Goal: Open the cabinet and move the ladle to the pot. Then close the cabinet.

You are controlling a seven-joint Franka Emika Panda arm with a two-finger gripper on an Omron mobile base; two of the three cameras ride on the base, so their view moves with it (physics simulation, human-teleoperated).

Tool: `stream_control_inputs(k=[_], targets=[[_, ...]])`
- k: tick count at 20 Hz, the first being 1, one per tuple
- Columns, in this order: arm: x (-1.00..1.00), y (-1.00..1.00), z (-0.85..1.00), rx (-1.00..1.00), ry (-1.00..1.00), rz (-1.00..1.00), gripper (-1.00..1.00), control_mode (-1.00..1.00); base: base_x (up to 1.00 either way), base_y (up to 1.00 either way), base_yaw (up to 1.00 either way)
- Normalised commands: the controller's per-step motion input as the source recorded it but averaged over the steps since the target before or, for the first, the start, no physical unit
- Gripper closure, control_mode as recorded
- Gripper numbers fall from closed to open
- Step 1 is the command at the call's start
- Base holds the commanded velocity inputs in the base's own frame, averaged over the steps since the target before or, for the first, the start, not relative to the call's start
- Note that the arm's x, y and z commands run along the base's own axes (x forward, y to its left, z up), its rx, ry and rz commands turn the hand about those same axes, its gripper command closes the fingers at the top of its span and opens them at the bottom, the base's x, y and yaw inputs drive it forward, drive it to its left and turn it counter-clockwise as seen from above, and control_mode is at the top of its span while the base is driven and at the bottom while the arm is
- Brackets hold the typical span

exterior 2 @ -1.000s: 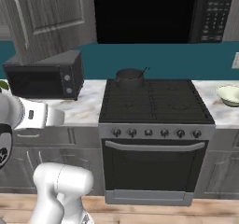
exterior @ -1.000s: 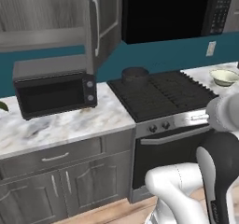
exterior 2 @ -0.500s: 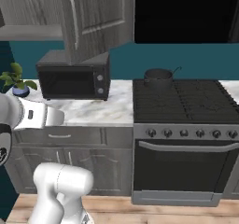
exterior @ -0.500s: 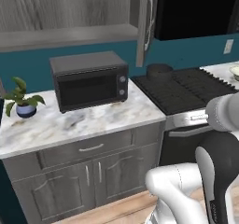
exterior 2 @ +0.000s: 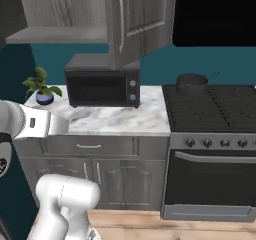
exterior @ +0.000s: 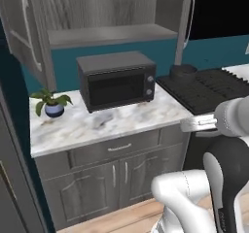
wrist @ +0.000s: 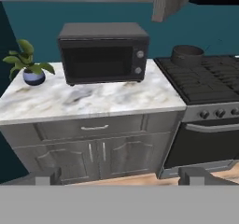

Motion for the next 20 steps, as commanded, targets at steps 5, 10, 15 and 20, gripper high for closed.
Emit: stream_control_inputs(k=[5,10,15,20], targets=[[0.0,0.0,0.0,0.0,0.0,0.0,-1.0,1.0,-0.01,0.54,0.0],[0.0,0.0,0.0,0.0,0.0,0.0,-1.0,1.0,0.14,0.54,0.01],[0.0,0.0,0.0,0.0,0.0,0.0,-1.0,1.0,0.31,0.08,0.05],[0.0,0.0,0.0,0.0,0.0,0.0,-1.0,1.0,0.34,-0.03,0.06]])
